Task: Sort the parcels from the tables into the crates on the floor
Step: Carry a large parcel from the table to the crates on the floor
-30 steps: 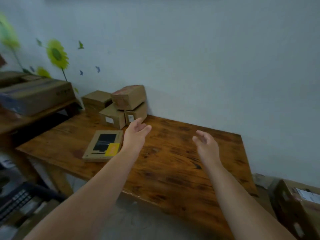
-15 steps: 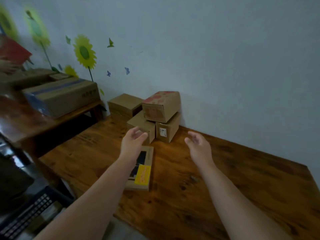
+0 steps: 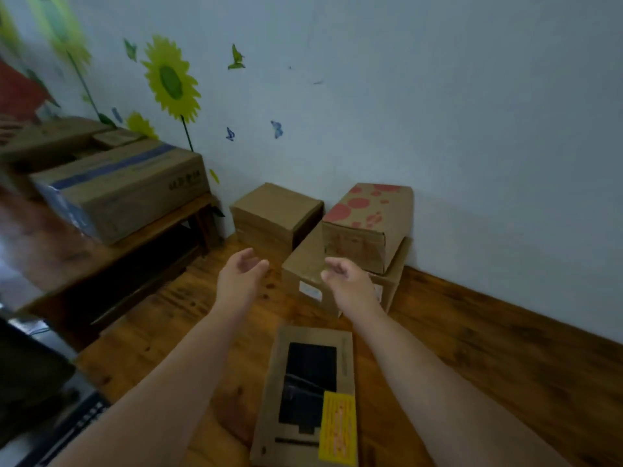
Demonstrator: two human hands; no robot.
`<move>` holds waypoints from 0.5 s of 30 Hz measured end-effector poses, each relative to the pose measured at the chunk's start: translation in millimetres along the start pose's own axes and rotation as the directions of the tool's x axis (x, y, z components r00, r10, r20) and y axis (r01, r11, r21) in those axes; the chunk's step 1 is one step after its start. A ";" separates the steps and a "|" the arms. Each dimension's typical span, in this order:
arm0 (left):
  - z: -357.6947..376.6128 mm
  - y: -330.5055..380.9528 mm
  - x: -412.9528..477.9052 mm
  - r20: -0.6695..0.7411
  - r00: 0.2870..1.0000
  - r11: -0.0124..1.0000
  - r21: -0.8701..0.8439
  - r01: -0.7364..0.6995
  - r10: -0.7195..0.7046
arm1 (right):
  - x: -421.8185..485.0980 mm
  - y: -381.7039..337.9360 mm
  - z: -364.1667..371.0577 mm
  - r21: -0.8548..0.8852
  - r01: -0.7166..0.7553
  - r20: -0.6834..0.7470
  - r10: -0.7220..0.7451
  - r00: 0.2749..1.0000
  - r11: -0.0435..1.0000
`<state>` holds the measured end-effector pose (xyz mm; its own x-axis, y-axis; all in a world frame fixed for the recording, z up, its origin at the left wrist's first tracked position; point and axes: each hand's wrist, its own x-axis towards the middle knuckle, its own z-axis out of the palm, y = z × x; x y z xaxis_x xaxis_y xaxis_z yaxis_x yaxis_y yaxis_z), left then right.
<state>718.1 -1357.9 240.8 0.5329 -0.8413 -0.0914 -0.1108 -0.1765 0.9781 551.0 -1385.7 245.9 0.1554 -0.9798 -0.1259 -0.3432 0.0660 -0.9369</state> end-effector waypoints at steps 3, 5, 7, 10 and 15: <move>-10.4 -8.9 62.4 0.016 1.000 1.000 0.022 0.017 -0.017 | 43.2 -7.8 32.1 0.004 -0.026 -0.001 0.026 1.000 1.000; -16.8 -14.7 104.7 0.049 0.998 0.999 0.038 0.038 -0.040 | 70.7 -13.9 50.7 0.044 -0.071 -0.027 0.073 0.997 0.996; -23.7 -21.1 152.8 0.081 0.995 0.996 0.064 0.058 -0.063 | 102.2 -19.1 71.5 0.086 -0.133 -0.074 0.139 0.987 0.987; -28.7 -30.9 220.2 0.101 0.990 0.991 0.098 0.092 -0.102 | 148.1 -23.0 98.7 0.126 -0.220 -0.150 0.237 0.960 0.967; -18.0 -48.4 294.7 0.136 0.982 0.984 0.135 0.112 -0.130 | 205.6 -13.3 123.7 0.184 -0.336 -0.244 0.374 0.895 0.924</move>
<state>895.6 -1588.1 169.8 0.4237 -0.8727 -0.2427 -0.1630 -0.3370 0.9273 702.1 -1564.6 192.2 -0.2155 -0.8981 -0.3835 -0.1991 0.4249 -0.8831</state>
